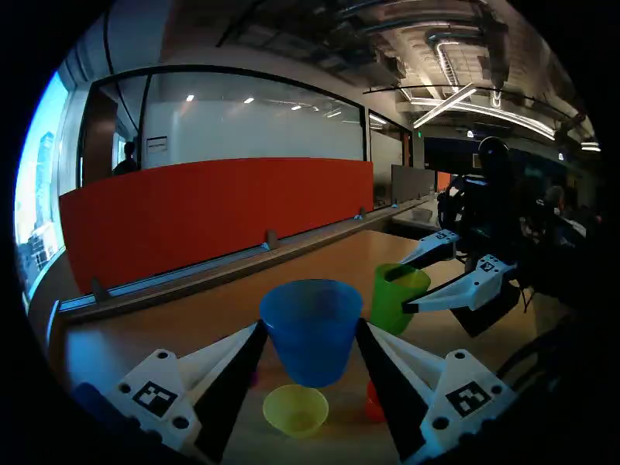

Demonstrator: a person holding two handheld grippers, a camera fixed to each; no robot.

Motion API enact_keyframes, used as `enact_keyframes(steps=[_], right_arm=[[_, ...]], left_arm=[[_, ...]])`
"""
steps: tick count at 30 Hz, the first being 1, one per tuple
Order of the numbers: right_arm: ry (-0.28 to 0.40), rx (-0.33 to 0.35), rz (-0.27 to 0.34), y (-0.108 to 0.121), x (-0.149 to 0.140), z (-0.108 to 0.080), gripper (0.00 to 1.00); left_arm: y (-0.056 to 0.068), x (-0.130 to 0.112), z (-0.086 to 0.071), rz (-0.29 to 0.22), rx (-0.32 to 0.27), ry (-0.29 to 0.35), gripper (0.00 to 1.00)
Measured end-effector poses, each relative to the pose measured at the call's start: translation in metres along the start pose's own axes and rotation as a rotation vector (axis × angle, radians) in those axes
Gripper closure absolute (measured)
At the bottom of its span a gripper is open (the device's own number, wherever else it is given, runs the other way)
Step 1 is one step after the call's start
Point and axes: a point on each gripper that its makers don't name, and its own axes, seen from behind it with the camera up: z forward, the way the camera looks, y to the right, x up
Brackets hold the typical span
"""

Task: Pour water

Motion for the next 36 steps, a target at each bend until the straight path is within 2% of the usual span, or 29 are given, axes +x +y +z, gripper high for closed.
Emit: enact_keyframes(steps=[12,21,30,36], right_arm=[[0.095,0.028,-0.011,-0.012,0.026,-0.014,0.08],[0.124,0.027,-0.027,-0.014,0.032,-0.019,0.09],[0.123,0.037,-0.010,-0.013,0.027,-0.017,0.10],[0.123,0.037,-0.020,-0.013,0.028,-0.017,0.10]], left_arm=[[0.004,0.013,-0.014,-0.046,0.019,0.084,0.17],[0.009,0.023,-0.019,-0.052,0.014,0.133,0.17],[0.013,0.026,-0.020,-0.024,0.012,0.144,0.17],[0.015,0.031,-0.022,0.003,0.010,0.157,0.17]])
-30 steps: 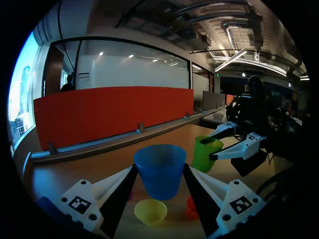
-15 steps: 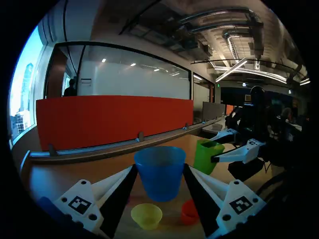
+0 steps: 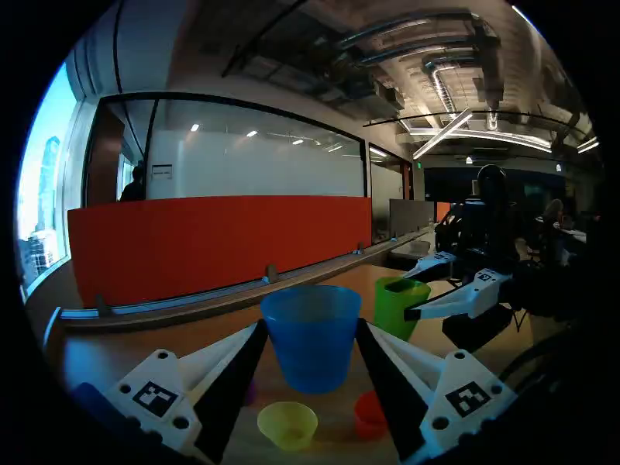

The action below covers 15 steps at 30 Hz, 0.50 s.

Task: Pour water

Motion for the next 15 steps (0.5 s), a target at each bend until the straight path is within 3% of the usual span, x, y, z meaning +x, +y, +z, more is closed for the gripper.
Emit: enact_keyframes(steps=[15], right_arm=[[0.002,0.017,-0.015,-0.0063,0.0005,0.0012,0.11]], left_arm=[[0.0028,0.0066,-0.0025,0.058,0.001,0.010,0.17]])
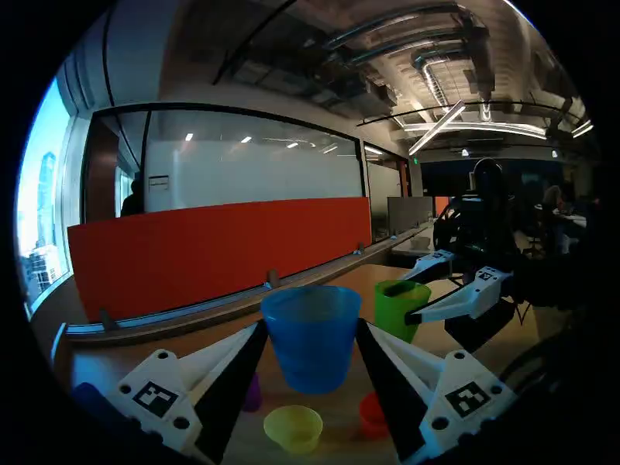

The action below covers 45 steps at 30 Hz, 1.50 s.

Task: Pour water

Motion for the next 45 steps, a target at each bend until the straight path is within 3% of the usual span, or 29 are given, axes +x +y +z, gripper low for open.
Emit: enact_keyframes(steps=[6,18,45], right_arm=[[0.001,0.022,-0.013,-0.006,0.003,0.000,0.10],[-0.062,0.102,-0.018,-0.028,-0.005,0.003,0.10],[-0.034,0.096,-0.034,-0.029,0.000,0.008,0.07]], left_arm=[[-0.002,0.002,-0.004,0.031,0.007,-0.001,0.17],[-0.006,0.004,-0.008,0.073,0.019,-0.009,0.17],[-0.008,0.004,-0.007,0.070,0.019,-0.005,0.17]])
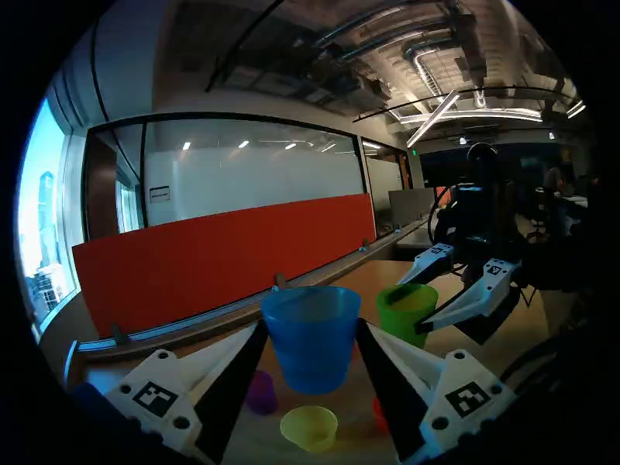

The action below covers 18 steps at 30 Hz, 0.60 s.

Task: Pour water

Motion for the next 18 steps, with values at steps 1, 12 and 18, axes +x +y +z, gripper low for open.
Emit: enact_keyframes(steps=[1,12,18], right_arm=[[0.007,-0.001,0.002,0.0004,0.0014,-0.0001,0.07],[0.044,-0.010,0.014,0.0039,0.0082,0.0008,0.08],[0.053,0.009,0.016,-0.0012,0.0113,0.0003,0.08]], left_arm=[[-0.0001,0.0002,-0.0001,0.000,0.000,0.001,0.17],[0.0024,0.0032,-0.0007,0.005,0.000,0.003,0.17],[0.0043,0.0048,-0.0005,0.012,-0.004,0.005,0.17]])
